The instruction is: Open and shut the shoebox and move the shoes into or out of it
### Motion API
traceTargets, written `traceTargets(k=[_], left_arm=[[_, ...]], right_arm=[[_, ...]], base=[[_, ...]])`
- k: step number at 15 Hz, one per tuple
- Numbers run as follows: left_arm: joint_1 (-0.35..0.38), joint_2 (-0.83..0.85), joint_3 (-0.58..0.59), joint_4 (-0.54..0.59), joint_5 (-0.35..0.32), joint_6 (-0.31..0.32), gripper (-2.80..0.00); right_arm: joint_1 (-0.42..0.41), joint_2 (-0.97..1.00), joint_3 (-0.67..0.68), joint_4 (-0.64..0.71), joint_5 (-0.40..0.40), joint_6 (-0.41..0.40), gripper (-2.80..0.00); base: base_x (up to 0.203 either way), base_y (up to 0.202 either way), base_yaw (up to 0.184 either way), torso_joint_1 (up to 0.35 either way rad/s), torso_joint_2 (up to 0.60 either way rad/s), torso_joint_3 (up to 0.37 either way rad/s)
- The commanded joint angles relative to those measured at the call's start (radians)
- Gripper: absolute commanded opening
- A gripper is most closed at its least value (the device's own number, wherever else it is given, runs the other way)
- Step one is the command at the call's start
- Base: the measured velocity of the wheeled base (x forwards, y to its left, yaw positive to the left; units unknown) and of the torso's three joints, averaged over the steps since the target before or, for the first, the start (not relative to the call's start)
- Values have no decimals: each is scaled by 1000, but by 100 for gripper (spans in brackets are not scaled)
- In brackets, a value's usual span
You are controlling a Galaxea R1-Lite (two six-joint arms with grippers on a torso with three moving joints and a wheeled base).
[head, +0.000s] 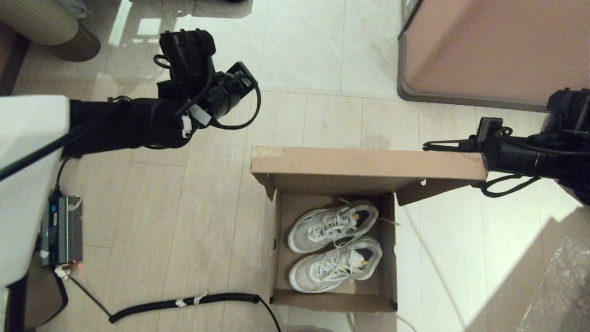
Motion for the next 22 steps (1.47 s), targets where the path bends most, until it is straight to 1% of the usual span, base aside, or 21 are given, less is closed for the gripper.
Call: traceTargets(k=[1,3,6,9,10,11,12,13,14,15,16,17,18,19,20,22], left_arm=[[-8,56,0,-3,-9,-4,-280],[-42,64,1,-3,-2,-4,-280],[-150,66,25,4,14,-2,-280],[-262,49,111,4,18,-1,-280],[-289,38,133,4,19,-1,-280],[-320,20,163,4,24,-1,-280],[-338,-5,191,3,43,-1,-280],[-347,-35,229,1,60,-1,-280],[-350,-79,275,0,71,-1,-280],[-350,-137,344,0,79,-1,-280],[-346,-208,422,0,83,3,-280],[-335,-283,509,-1,85,13,-280],[-315,-377,611,-2,86,31,-280],[-286,-482,720,-2,87,53,-280],[-247,-604,845,-2,87,79,-280],[-167,-831,1069,-2,87,136,-280]], right_arm=[[5,-147,148,-3,7,-4,-280],[6,-241,262,-1,6,-21,-280],[7,-403,421,6,5,-26,-280],[6,-544,507,4,-7,-30,-280],[5,-577,518,0,-26,-46,-280],[5,-606,516,-3,-58,-116,-280],[5,-621,513,-5,-84,-219,-280],[5,-636,517,-7,-100,-365,-280],[5,-644,522,-2,-117,-534,-280],[5,-651,529,27,-167,-724,-280],[6,-661,534,89,-275,-900,-280],[6,-673,541,173,-412,-1075,-280],[6,-694,559,270,-570,-1268,-280],[6,-739,592,345,-691,-1429,-280],[7,-818,636,398,-744,-1516,-280],[6,-951,705,502,-822,-1629,-280]], base=[[0,0,0,0,0,0],[0,0,0,0,0,0],[0,0,0,0,0,0],[0,0,0,0,0,0],[0,0,0,0,0,0],[0,0,0,0,0,0],[0,0,0,0,0,0],[0,0,0,0,0,0],[0,0,0,0,0,0],[0,0,0,0,0,0],[0,0,0,0,0,0],[0,0,0,0,0,0],[0,0,0,0,0,0],[0,0,0,0,0,0],[0,0,0,0,0,0],[0,0,0,0,0,0]])
